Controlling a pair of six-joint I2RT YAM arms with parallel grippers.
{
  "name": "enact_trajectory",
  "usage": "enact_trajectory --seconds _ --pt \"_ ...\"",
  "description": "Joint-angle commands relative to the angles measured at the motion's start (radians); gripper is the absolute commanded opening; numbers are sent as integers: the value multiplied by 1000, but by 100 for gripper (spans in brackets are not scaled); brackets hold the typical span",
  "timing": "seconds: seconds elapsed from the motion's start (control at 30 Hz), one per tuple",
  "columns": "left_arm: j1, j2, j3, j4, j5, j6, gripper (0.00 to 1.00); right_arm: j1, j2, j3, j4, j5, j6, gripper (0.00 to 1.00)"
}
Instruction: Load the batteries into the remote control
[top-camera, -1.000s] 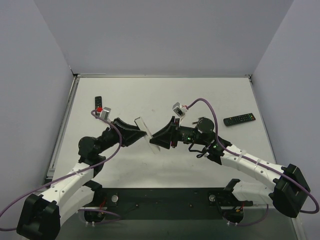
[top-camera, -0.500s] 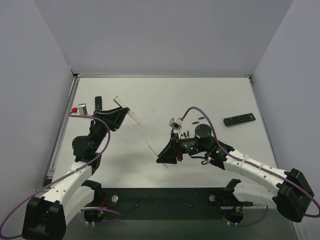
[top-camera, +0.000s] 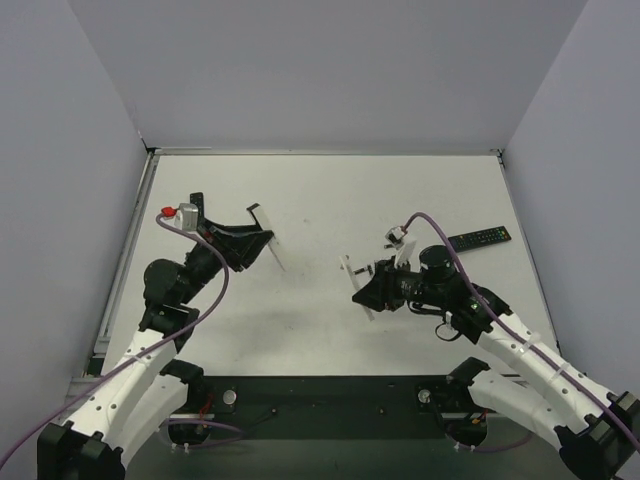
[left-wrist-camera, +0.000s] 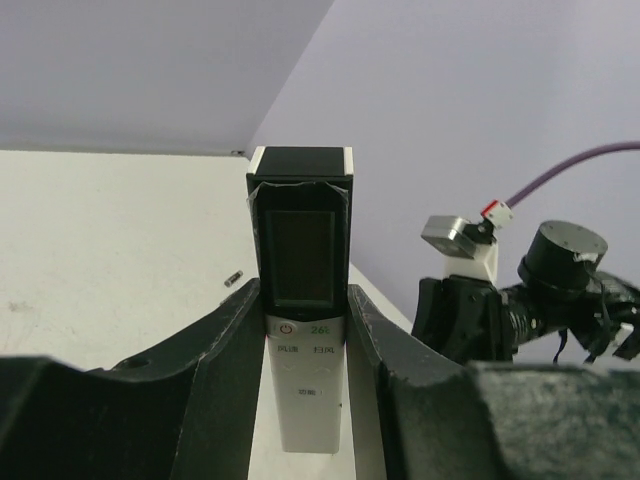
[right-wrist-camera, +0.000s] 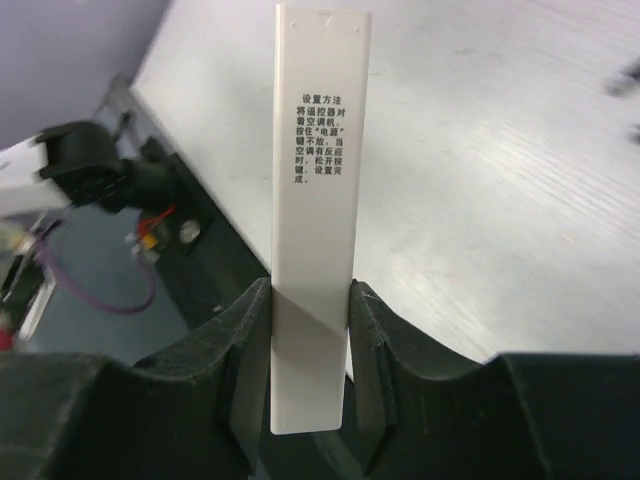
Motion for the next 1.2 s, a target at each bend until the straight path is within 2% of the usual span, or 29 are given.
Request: enact_trajectory --seconds 0.0,0.07,0.2,0.37,0.47,0.83,0.87,0.97,1.03,1.07,1.17 --pt "-27 -57 69 -183 69 130 0 -41 -32 65 -374 393 9 10" --pt "-39 -71 65 -209 77 144 0 -67 -20 68 -442 563 53 11" --pt "-64 -103 28 -206 103 141 0 -129 40 60 -541 778 121 13" --pt "-82 -120 -47 -131 103 71 0 -219 221 79 -535 854 138 16" --pt "-93 -128 -75 -105 100 51 0 -233 328 108 -519 906 129 16" --pt "-104 -171 -98 -131 113 48 0 -285 573 134 -447 859 127 23" --pt "-107 -171 -102 -128 111 48 0 -287 592 132 -444 851 128 29" --pt "-113 -166 -112 -113 109 42 0 -288 617 131 -441 839 125 32" --pt "-118 -162 -113 -107 111 37 0 -288 617 119 -430 833 128 40" --pt "-121 -156 -113 -102 111 35 0 -288 610 115 -426 829 127 50" --pt "-124 -146 -112 -95 113 29 0 -287 576 109 -423 822 121 65"
